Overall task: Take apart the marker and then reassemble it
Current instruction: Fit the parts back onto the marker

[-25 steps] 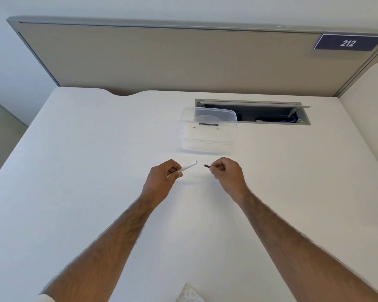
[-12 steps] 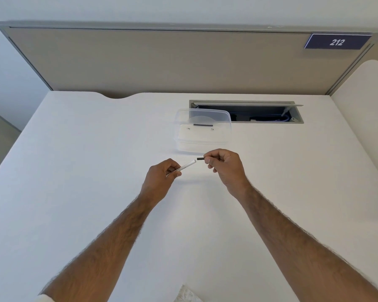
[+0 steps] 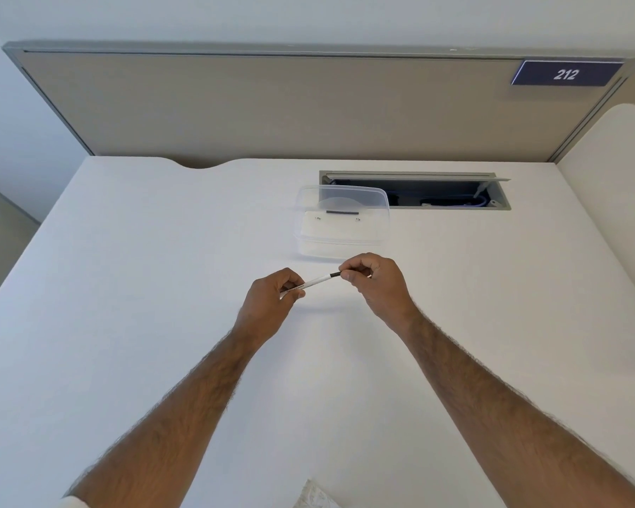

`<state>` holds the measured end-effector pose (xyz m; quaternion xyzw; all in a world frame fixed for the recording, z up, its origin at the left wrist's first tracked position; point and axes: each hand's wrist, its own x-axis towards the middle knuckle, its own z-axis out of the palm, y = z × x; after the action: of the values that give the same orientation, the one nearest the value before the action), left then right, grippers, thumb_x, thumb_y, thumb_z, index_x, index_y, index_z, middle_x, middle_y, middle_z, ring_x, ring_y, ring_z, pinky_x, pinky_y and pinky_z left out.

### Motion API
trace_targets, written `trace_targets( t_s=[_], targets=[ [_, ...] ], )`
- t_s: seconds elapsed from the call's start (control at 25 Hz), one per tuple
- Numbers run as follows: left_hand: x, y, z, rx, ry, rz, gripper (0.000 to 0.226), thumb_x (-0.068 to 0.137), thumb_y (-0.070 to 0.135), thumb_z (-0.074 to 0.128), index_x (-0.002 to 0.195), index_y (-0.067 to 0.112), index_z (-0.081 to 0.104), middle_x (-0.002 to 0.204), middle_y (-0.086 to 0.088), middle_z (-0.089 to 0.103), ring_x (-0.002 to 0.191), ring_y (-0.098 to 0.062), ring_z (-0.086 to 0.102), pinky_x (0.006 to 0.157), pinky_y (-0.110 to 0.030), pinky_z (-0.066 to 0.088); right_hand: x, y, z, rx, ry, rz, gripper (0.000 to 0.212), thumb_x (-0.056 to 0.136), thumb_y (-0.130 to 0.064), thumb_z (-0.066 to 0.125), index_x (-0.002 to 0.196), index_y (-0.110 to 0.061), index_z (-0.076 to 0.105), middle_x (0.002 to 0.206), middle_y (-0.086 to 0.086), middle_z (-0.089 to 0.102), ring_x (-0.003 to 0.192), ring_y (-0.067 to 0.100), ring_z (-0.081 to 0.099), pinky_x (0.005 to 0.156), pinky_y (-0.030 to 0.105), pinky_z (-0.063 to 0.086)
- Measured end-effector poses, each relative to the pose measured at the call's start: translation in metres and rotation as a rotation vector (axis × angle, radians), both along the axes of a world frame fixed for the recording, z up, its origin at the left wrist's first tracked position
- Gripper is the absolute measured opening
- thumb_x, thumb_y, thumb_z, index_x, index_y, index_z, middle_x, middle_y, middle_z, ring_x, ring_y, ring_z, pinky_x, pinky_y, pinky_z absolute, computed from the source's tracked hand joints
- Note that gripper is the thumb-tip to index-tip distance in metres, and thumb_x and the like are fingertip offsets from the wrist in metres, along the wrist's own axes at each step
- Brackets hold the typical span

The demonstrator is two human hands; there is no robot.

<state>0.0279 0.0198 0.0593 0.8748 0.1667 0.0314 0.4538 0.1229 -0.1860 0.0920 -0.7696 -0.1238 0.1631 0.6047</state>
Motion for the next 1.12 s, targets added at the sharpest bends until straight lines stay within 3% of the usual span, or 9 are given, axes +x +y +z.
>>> trace_targets(
  t_s=[0.16, 0.4, 0.52, 0.64, 0.88, 1.0, 1.12],
  targets=[
    [0.001, -0.001, 0.002, 0.010, -0.015, -0.027, 0.017, 0.087, 0.025, 0.073, 0.086, 0.038, 0.064, 0.084, 0.023, 0.070, 0.082, -0.001, 0.066, 0.072, -0.031, 0.054, -0.002, -0.001, 0.001, -0.027, -0.010, 0.035, 0.016, 0.087, -0.003, 0.069, 0.092, -0.015, 0.078, 0.080, -0.012, 0.069, 0.067, -0.001, 0.056, 0.070, 0.020, 0.044],
    [0.002, -0.001, 0.006, 0.002, -0.062, -0.057, 0.023, 0.089, 0.029, 0.075, 0.081, 0.049, 0.066, 0.088, 0.021, 0.070, 0.087, 0.003, 0.064, 0.070, -0.016, 0.044, 0.000, -0.001, 0.000, -0.040, 0.035, 0.056, 0.020, 0.087, 0.001, 0.066, 0.097, -0.012, 0.078, 0.073, -0.014, 0.069, 0.068, 0.004, 0.061, 0.070, 0.018, 0.046],
    [0.003, -0.002, 0.008, 0.035, -0.065, -0.087, 0.023, 0.091, 0.033, 0.072, 0.082, 0.053, 0.065, 0.088, 0.019, 0.067, 0.086, 0.001, 0.062, 0.068, -0.020, 0.043, 0.001, 0.000, 0.003, 0.003, 0.062, 0.051, 0.019, 0.085, 0.005, 0.067, 0.099, -0.006, 0.074, 0.077, 0.001, 0.070, 0.069, 0.014, 0.062, 0.070, 0.022, 0.047],
    [0.007, -0.002, 0.011, 0.051, -0.042, -0.077, 0.013, 0.090, 0.035, 0.071, 0.083, 0.045, 0.066, 0.089, 0.020, 0.066, 0.085, 0.000, 0.060, 0.067, -0.023, 0.045, 0.002, 0.001, 0.005, 0.031, 0.094, 0.054, 0.014, 0.084, 0.007, 0.066, 0.094, -0.002, 0.070, 0.076, 0.008, 0.072, 0.067, 0.020, 0.065, 0.068, 0.024, 0.049],
    [0.010, -0.003, 0.016, 0.084, -0.039, -0.125, 0.007, 0.090, 0.047, 0.065, 0.094, 0.043, 0.069, 0.089, 0.022, 0.065, 0.085, -0.002, 0.060, 0.066, -0.028, 0.050, 0.001, 0.001, 0.007, 0.069, 0.135, 0.085, 0.016, 0.086, 0.008, 0.065, 0.096, -0.001, 0.072, 0.080, 0.013, 0.075, 0.067, 0.021, 0.067, 0.065, 0.024, 0.050],
    [0.012, -0.003, 0.017, 0.157, -0.059, -0.199, 0.015, 0.098, 0.039, 0.059, 0.101, 0.037, 0.073, 0.085, 0.017, 0.062, 0.082, -0.005, 0.059, 0.068, -0.034, 0.051, 0.000, 0.001, 0.007, 0.067, 0.146, 0.095, 0.017, 0.088, 0.009, 0.063, 0.101, 0.002, 0.072, 0.084, 0.015, 0.076, 0.071, 0.023, 0.070, 0.066, 0.024, 0.052],
    [0.014, -0.005, 0.021, 0.168, -0.054, -0.191, 0.010, 0.098, 0.033, 0.062, 0.092, 0.031, 0.070, 0.084, 0.016, 0.062, 0.080, -0.005, 0.058, 0.070, -0.037, 0.053, -0.001, 0.002, 0.007, 0.051, 0.149, 0.088, 0.017, 0.090, 0.009, 0.062, 0.102, 0.003, 0.072, 0.084, 0.016, 0.076, 0.071, 0.025, 0.071, 0.066, 0.026, 0.052]
  ],
)
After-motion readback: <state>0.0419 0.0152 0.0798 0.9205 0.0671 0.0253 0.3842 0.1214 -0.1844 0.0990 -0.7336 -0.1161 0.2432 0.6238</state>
